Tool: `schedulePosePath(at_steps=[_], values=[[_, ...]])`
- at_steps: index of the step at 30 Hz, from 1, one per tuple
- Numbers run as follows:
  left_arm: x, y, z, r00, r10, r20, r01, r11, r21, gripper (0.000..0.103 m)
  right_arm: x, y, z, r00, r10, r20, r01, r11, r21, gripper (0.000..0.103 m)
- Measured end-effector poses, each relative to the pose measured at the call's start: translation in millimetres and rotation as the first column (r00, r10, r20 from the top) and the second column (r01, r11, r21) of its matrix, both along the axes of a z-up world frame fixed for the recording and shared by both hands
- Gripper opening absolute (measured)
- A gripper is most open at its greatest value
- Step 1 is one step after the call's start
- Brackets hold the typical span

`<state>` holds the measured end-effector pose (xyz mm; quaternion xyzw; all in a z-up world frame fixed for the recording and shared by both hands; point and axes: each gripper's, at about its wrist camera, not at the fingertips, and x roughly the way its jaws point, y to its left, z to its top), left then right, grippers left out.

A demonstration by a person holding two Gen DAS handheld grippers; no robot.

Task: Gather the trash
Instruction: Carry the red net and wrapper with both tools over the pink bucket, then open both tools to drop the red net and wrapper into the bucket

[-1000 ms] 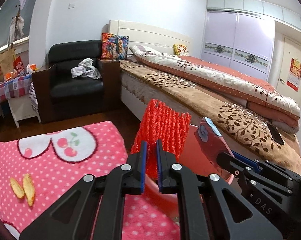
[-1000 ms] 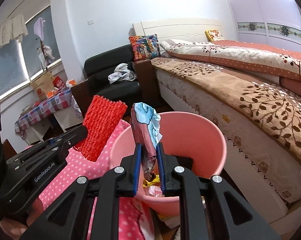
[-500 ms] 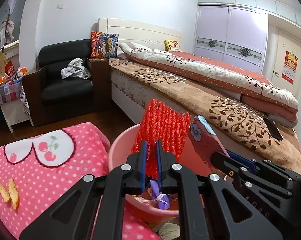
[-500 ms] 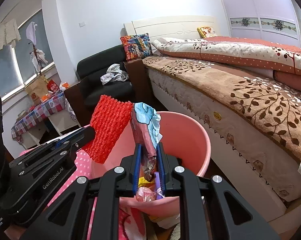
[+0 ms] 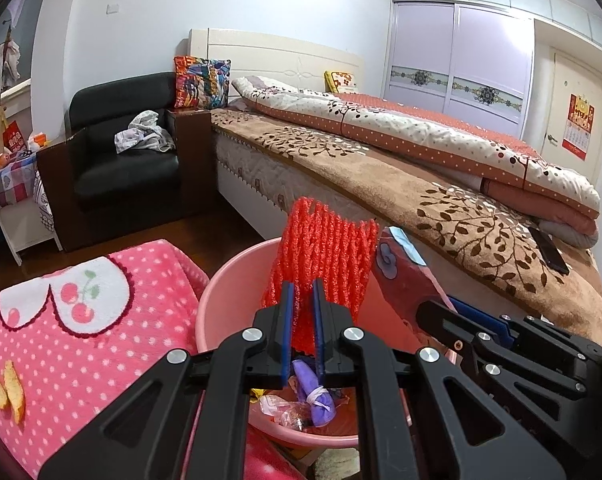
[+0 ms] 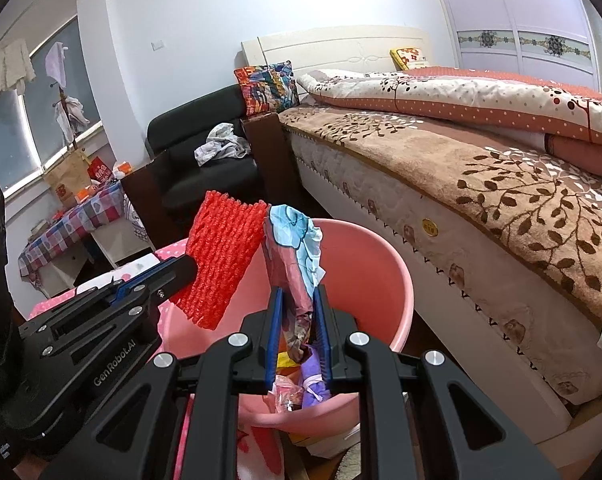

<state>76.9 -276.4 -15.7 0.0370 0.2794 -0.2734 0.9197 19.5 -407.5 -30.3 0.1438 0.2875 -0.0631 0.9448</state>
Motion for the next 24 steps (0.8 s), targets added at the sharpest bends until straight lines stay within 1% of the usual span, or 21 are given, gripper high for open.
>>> schedulePosePath(at_steps=[8,13,19,20,21,23,24], values=[[7,-3,-7,1.0,0.0,-0.02,0.001,1.0,0.005,0.009,7,0,-4,1.0,0.0,-0.014,0.0,1.0,-0.003,0.016],[9,-1,-8,1.0,-0.003,-0.029,0.003,1.0,-0.009,0.009,10,1,-7,1.0,-0.001,-0.02,0.0,1.0,-0.005,0.016],[14,0,-11,0.998,-0.004,-0.061,0.003,1.0,-0.012,0.011,12,2,-9,1.0,0.004,-0.025,-0.005,1.0,-0.008,0.017],[15,0,-11,0.998,-0.003,-0.066,0.003,1.0,-0.012,0.013,13,2,-10,1.0,0.005,-0.027,-0.005,1.0,-0.01,0.018],[16,1,-11,0.998,-0.003,-0.07,0.002,1.0,-0.011,0.02,14,2,-10,1.0,0.007,-0.027,-0.007,1.0,-0.01,0.019],[16,1,-11,0.998,0.0,-0.068,-0.001,1.0,-0.012,0.028,14,3,-10,1.0,0.008,-0.026,-0.008,1.0,-0.01,0.026],[16,2,-11,0.998,0.002,-0.069,-0.003,1.0,-0.014,0.029,14,3,-11,1.0,0.01,-0.026,-0.01,1.0,-0.009,0.027]])
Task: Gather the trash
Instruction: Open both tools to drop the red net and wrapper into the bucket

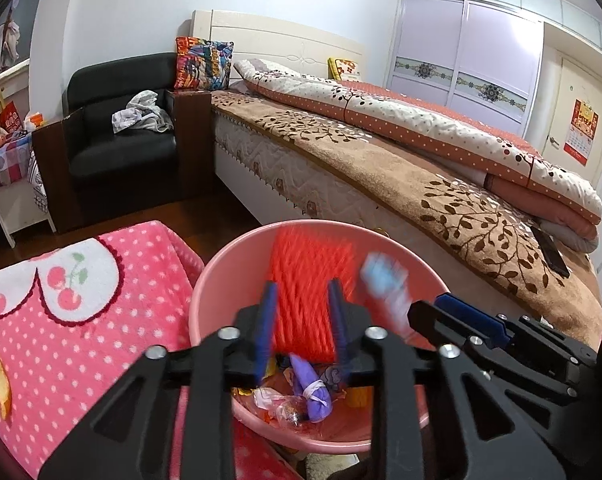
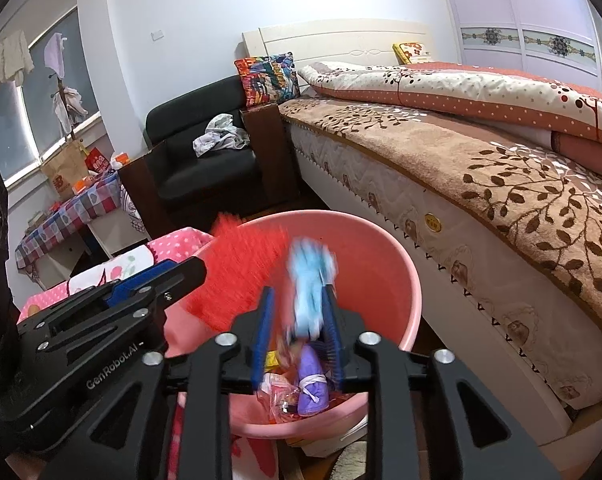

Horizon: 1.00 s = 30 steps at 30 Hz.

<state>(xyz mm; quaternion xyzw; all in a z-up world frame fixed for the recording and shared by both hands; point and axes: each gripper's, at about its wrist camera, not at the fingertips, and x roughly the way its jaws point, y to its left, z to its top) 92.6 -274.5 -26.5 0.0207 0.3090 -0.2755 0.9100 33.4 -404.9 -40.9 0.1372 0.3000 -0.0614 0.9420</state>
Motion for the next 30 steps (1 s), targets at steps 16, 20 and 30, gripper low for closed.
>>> schedulePosePath(at_steps=[16,20,30], values=[[-10,12,14,1.0,0.02,-0.006,-0.02,1.0,0.003,0.032,-10,5,6,1.0,0.014,0.013,-0.014,1.0,-0.004,0.04],[-16,20,22,1.0,0.024,0.001,-0.024,1.0,0.005,0.032,-15,12,11,0.999,0.031,0.02,-0.031,1.0,-0.006,0.041],[-30,47,35,0.999,0.05,-0.014,-0.05,0.998,0.032,0.032,-26,39,23,0.994,0.102,0.029,-0.101,0.995,-0.018,0.041]])
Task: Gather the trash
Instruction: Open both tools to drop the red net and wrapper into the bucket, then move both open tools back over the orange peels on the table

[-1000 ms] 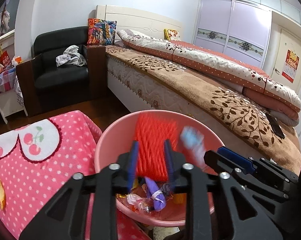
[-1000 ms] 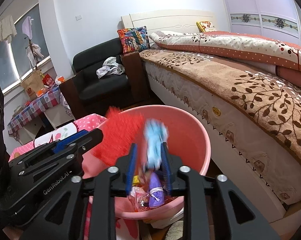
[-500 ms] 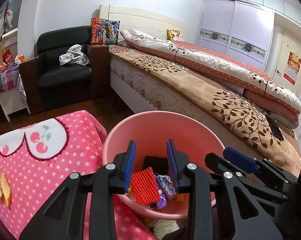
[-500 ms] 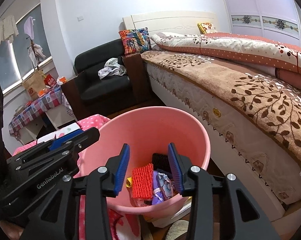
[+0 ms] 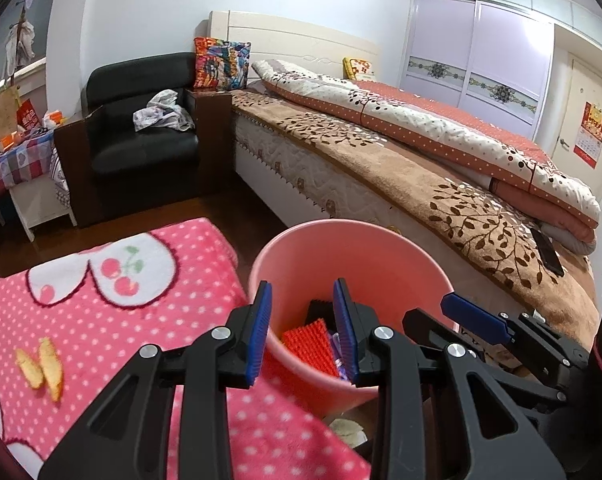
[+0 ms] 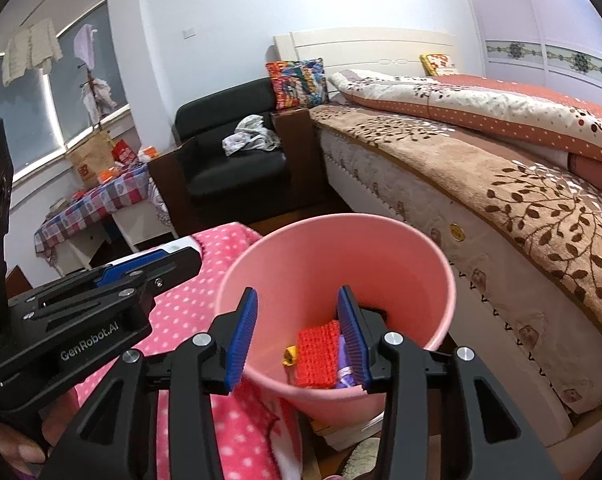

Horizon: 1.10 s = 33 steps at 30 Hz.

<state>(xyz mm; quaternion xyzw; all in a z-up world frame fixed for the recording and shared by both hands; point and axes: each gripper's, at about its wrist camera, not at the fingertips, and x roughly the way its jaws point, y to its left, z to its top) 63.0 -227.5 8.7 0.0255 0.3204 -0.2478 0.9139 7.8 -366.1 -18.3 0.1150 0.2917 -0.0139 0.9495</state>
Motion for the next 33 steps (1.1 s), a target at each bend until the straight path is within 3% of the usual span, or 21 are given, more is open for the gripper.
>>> schedulePosePath(at_steps=[9,16,25,33], values=[[-15,36,3,0.999,0.029,-0.017,-0.028,0.998,0.052,0.032,-4,50,5,0.989,0.144,-0.014,-0.145,0.989,-0.034,0.042],[-20,81,1,0.993,0.109,-0.046,-0.106,0.992,0.076,0.032,-3,90,5,0.969,0.242,-0.041,-0.244,0.969,-0.039,0.042],[-10,159,-14,0.959,0.259,-0.116,-0.247,0.963,0.112,0.032,13,131,-3,0.938,0.337,-0.082,-0.339,0.94,-0.018,0.042],[-10,225,-31,0.932,0.322,-0.167,-0.308,0.946,0.103,0.032,32,169,-8,0.903,0.413,-0.117,-0.419,0.908,-0.023,0.042]])
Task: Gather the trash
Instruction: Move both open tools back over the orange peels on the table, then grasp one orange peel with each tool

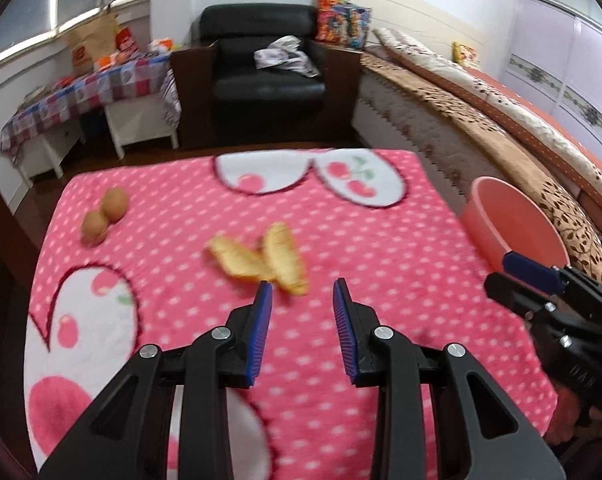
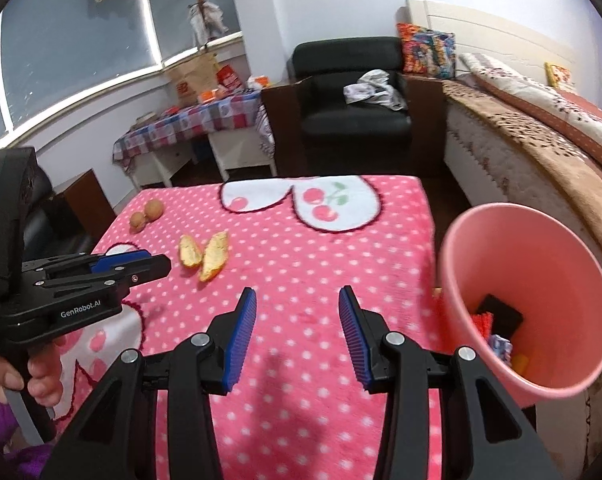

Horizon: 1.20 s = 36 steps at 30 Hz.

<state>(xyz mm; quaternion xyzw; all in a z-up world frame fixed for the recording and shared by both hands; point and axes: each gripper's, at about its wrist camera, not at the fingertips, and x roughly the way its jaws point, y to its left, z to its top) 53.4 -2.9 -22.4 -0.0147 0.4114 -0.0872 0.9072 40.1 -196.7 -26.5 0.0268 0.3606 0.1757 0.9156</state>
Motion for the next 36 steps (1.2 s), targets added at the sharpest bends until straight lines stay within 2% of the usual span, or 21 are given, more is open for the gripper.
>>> schedulePosePath(at_steps=[9,13,17,22,24,26,36], values=[[8,49,-16,0.993,0.089,-0.072,-0.093,0.995,-0.048,0.032,30,61,-15,0.989,0.129,-0.068,-0.127,0.992,0.024,0.042],[16,58,-18,0.99,0.113,-0.084,-0.119,0.99,-0.074,0.032,44,92,-25,0.98,0.177,-0.092,-0.18,0.984,-0.018,0.042],[25,58,-20,0.989,0.12,-0.082,-0.127,0.988,-0.086,0.032,63,111,-41,0.979,0.156,-0.133,-0.165,0.985,-0.056,0.042],[42,60,-26,0.987,0.129,-0.096,-0.139,0.984,-0.108,0.032,83,124,-57,0.973,0.148,-0.178,-0.16,0.985,-0.058,0.042],[48,58,-29,0.987,0.128,-0.101,-0.139,0.984,-0.111,0.032,88,128,-63,0.97,0.152,-0.191,-0.166,0.984,-0.062,0.039],[53,56,-32,0.986,0.125,-0.107,-0.137,0.985,-0.107,0.032,91,131,-67,0.968,0.149,-0.202,-0.164,0.985,-0.06,0.018],[70,41,-48,0.978,0.146,-0.148,-0.16,0.983,-0.089,0.032,83,107,-58,0.975,0.127,-0.18,-0.131,0.991,-0.009,0.012]])
